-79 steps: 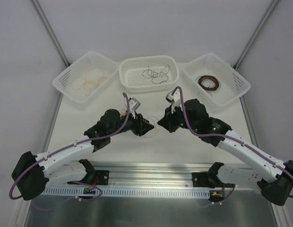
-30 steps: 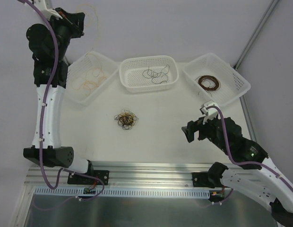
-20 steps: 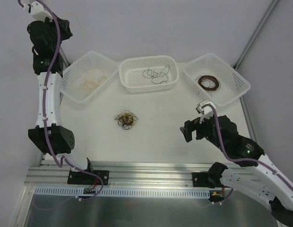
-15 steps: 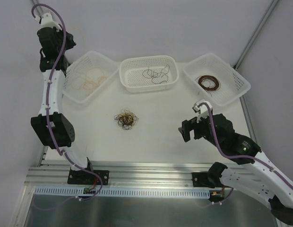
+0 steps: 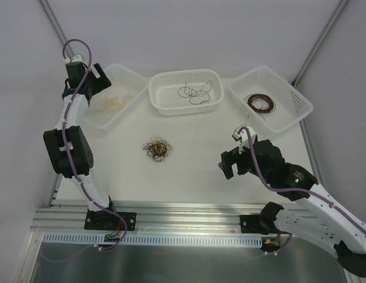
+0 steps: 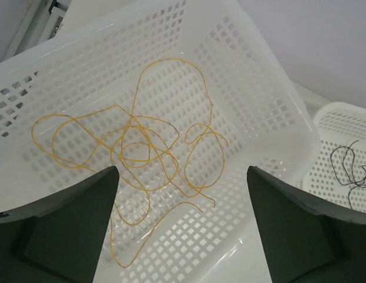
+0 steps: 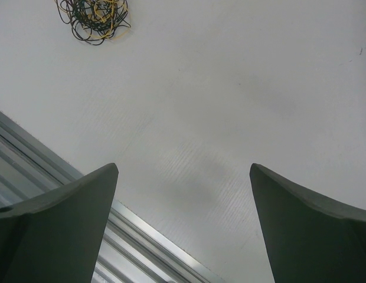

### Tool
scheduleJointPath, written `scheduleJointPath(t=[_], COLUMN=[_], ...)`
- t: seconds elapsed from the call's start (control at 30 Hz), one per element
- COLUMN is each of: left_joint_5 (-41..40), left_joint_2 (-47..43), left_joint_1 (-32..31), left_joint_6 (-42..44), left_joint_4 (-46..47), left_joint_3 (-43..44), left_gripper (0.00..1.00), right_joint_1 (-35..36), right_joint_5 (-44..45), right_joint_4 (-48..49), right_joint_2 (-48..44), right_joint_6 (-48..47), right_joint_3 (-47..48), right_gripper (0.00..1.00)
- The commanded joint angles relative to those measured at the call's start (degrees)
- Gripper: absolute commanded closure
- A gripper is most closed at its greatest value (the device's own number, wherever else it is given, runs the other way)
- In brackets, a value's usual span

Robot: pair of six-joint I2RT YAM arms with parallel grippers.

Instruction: Untangle the cables

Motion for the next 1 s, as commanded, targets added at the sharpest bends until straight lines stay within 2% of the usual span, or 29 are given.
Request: scheduleJointPath(t=[0.0,0.07,0.2,0.5,0.57,0.7,0.8,0.93,0.97], left_joint_5=[1.97,3.81,11.1,4.79,4.61,4.26,1.9,2.07,2.33], left_joint_2=[-9.46,-11.67,-18.07,-33.89,-35.75,-37.35,-35.51,-31.9,-31.46], left_joint_1=[0.43,0.34,-0.54,-11.96,-16.95,-22.76,-25.75,-27.17,-27.26], left_joint_6=[-2.43,-4.01,-10.15,-14.99,-15.79,-17.81,-18.34,-18.43,-18.25], left_joint_4=[0.88,0.71,0.27,-1.49,-1.49,-1.58,-1.75,-1.58,-1.67], left_joint_3=[-2.02,-3.61,-10.71,-32.06,-35.07,-41.93,-44.56,-45.71,-45.71], left_gripper=[0.06,0.01,0.01,0.01,0.01,0.02,0.07,0.17,0.23], right_joint_1=[-0.11,-0.11,-0.11,-0.1,-0.02,-0.02,0.16,0.51,0.68], right_joint_5=[-1.84,-2.63,-3.77,-6.59,-6.59,-8.6,-10.01,-10.11,-10.11], right_joint_4=[2.4,3.01,5.29,10.3,11.01,12.59,14.0,14.97,15.23], right_joint_2=[0.45,0.97,2.11,5.63,6.33,8.0,8.97,9.85,10.03], right_joint_6=[0.69,0.87,1.66,3.86,4.12,4.65,5.35,5.97,6.05], right_joint_3=[-0.58,-1.02,-2.6,-4.8,-5.5,-7.08,-7.96,-8.4,-8.49], right_gripper=[0.01,0.0,0.0,0.0,0.0,0.0,0.0,0.0,0.0])
